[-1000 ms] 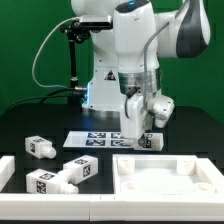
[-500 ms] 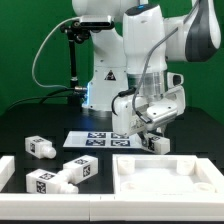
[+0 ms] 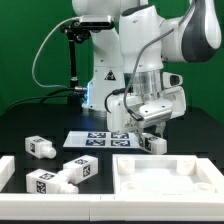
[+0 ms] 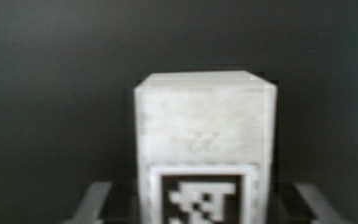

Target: Assemble one leg

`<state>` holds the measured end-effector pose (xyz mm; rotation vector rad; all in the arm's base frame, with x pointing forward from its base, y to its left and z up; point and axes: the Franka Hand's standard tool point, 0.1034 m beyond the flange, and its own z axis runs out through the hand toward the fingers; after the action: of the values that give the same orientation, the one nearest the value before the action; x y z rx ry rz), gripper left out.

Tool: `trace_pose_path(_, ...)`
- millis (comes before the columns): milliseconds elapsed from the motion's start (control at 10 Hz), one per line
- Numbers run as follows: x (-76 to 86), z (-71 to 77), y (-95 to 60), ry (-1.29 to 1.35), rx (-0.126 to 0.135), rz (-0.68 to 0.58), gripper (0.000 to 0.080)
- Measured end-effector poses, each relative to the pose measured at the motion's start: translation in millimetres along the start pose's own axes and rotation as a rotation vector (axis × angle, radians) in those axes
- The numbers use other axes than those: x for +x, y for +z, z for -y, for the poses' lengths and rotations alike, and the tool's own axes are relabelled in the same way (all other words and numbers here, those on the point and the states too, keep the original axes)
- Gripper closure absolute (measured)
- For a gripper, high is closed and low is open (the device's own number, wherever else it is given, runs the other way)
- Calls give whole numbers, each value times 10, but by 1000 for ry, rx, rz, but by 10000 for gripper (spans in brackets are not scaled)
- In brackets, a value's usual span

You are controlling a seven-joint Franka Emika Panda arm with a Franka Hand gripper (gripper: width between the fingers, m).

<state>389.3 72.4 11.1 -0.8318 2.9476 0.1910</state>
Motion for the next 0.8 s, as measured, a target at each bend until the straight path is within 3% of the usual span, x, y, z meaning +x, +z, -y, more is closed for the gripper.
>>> trace_pose_path(200, 62, 13, 50, -123, -1, -16, 231)
trace_pose_path(300, 71, 16, 33, -255, -4, -13, 231)
trace_pose_path(400, 86, 19, 1, -383, -5, -9, 166)
trace_pose_path(700, 5, 87, -102, -756, 6, 12, 151)
trace_pose_path(800, -18, 66, -83, -865, -4, 5, 151)
